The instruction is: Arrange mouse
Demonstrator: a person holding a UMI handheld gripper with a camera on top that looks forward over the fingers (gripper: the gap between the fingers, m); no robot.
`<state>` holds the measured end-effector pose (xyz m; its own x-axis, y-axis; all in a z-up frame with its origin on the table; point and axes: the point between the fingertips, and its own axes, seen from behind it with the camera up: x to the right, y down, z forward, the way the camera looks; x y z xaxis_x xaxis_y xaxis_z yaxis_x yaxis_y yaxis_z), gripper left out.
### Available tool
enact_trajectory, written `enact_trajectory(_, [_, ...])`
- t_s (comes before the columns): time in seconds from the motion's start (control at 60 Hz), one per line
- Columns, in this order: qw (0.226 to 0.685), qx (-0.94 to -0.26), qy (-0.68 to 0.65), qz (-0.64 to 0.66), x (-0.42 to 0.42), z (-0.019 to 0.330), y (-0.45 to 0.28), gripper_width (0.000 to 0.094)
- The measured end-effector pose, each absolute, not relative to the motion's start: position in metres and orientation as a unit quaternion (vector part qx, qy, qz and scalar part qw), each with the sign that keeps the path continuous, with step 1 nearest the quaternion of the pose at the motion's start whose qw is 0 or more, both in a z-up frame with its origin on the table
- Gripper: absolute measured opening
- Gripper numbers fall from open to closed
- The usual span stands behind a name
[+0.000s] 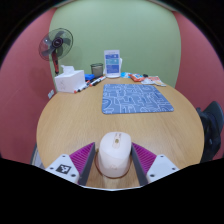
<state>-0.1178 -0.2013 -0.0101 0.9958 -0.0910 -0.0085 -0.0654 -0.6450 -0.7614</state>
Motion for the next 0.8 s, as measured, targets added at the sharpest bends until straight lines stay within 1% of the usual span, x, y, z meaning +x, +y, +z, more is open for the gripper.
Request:
enact_trajectory(0.017, [0.42, -0.906, 0.04, -0.02, -0.117, -0.01, -0.2, 0.0705])
enact_trajectory(0.05, [0.424, -0.905, 0.035, -0.027, -0.116, -0.01, -0.196, 0.0622])
enact_trajectory(0.067, [0.425, -0.904, 0.034, -0.026, -0.117, -0.01, -0.195, 0.0549])
enact_trajectory(0.2, [0.427, -0.904, 0.03, -0.027, -0.118, -0.009, -0.192, 0.0468])
enact_trajectory(0.3, [0.416, -0.909, 0.018, -0.03, -0.117, -0.007, -0.194, 0.04])
enact_trajectory(0.383, [0.414, -0.91, 0.009, -0.017, -0.12, 0.006, -0.199, 0.0391])
enact_trajectory(0.483, [0.43, -0.903, -0.003, 0.005, -0.126, 0.044, -0.201, 0.039])
enact_trajectory(0.583, [0.455, -0.89, -0.017, 0.035, -0.126, 0.101, -0.181, 0.0389])
enact_trajectory(0.717, [0.517, -0.854, -0.017, 0.05, -0.096, 0.184, -0.103, 0.0389])
enact_trajectory(0.8, [0.547, -0.836, -0.008, 0.048, -0.067, 0.215, -0.043, 0.0388])
